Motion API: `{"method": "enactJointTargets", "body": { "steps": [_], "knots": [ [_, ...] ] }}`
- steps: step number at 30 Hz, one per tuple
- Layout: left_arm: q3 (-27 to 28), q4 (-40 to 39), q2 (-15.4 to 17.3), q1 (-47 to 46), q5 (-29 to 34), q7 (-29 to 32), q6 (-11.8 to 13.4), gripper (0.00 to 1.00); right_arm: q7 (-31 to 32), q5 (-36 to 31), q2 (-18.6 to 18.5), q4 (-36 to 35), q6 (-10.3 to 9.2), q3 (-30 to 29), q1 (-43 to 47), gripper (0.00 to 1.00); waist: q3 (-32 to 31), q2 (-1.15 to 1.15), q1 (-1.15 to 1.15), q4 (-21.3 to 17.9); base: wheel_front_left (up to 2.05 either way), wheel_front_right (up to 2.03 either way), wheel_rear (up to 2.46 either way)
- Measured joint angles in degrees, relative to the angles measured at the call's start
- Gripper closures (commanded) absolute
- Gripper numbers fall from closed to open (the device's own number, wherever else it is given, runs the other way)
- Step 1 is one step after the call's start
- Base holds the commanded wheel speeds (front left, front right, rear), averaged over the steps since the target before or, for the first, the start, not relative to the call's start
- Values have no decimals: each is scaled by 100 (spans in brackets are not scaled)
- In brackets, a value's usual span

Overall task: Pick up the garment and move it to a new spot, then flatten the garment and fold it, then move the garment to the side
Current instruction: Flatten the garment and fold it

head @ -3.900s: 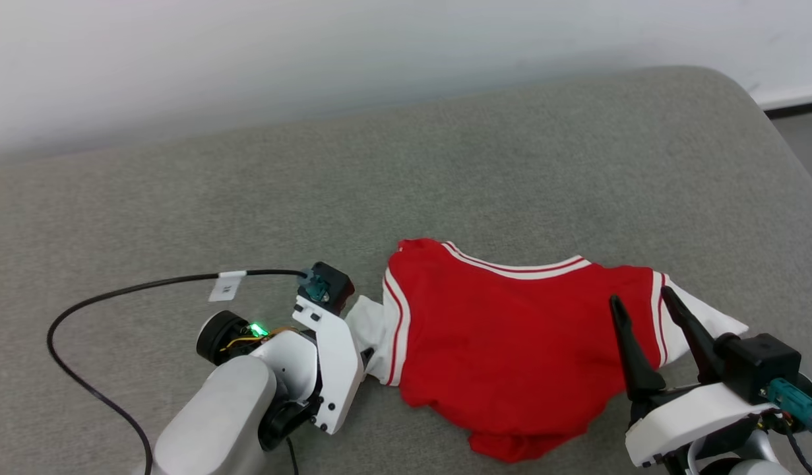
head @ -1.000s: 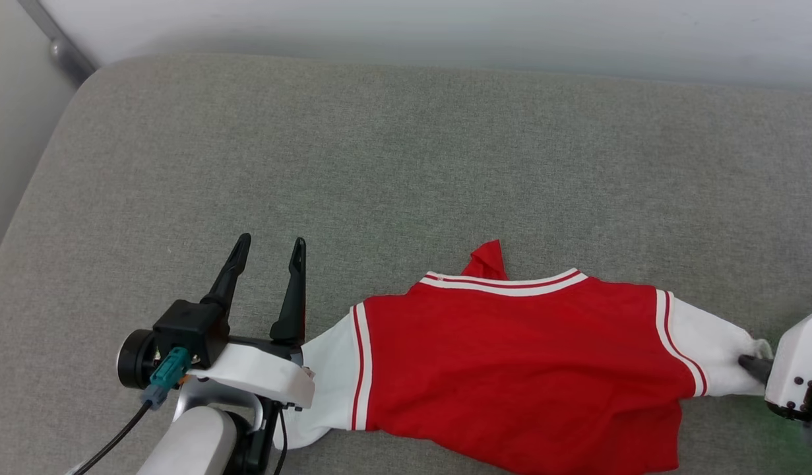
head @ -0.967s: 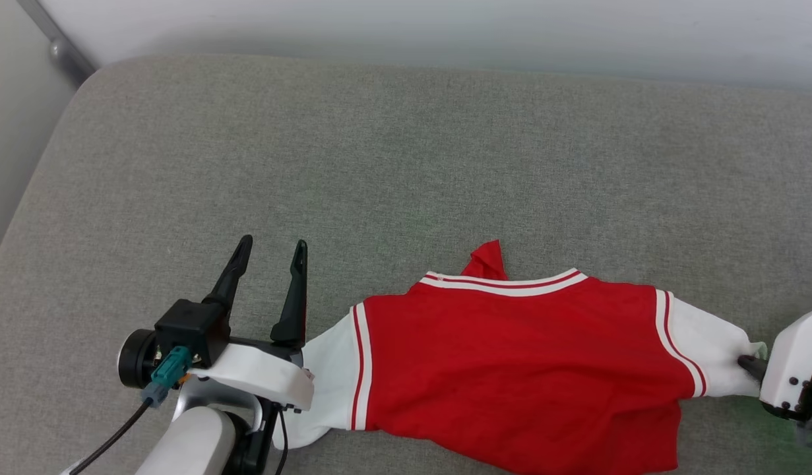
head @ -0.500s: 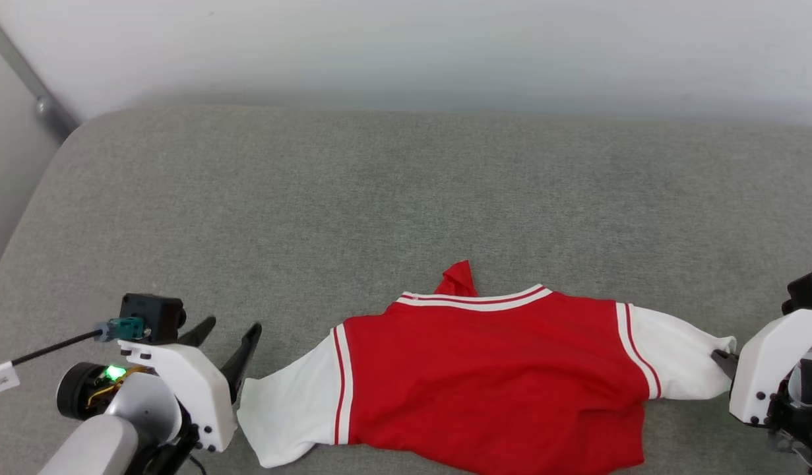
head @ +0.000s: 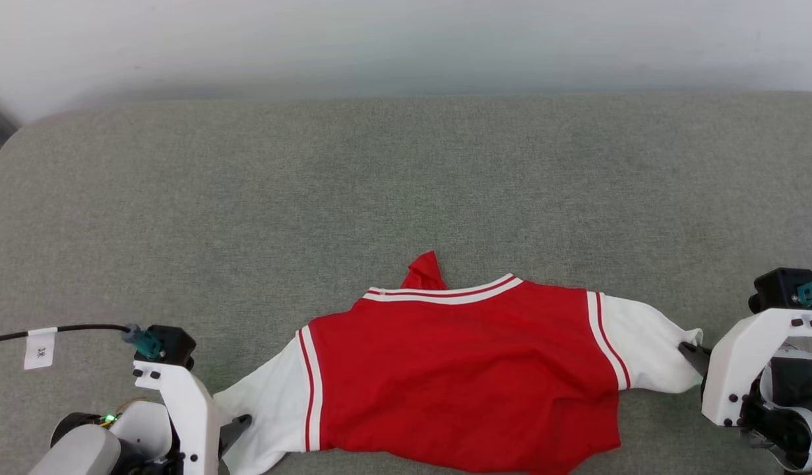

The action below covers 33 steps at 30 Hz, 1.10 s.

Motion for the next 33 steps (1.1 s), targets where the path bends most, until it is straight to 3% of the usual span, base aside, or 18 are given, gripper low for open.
{"method": "enactJointTargets", "body": {
  "steps": [2,5,6,13,22,33],
  "knots": [
    [-46,168,-71,-104,-69,126,-44,5,-36,31,-8,4,0,11,-5,100,62,0,0,-43,0,0,0],
    [-79,394,-155,-219,-156,203,-138,87,-107,45,-12,21,0,32,-34,100,103,0,-1,-104,0,0,0],
    [-87,458,-178,-246,-159,205,-158,100,-147,45,-27,21,0,36,-35,100,99,0,-1,-113,0,0,0],
    [-154,693,-370,-330,-2,-182,-172,100,-425,25,-191,29,1,77,-47,100,-140,0,0,-94,0,0,0],
    [132,367,-309,-923,662,-1125,307,100,-1122,-235,-486,59,1,86,-317,100,-755,0,1,40,0,0,0],
    [392,672,-489,-2640,1170,-1686,557,100,-1717,-325,-806,606,2,188,-1955,100,-958,0,0,57,0,0,0]
  ]
}}
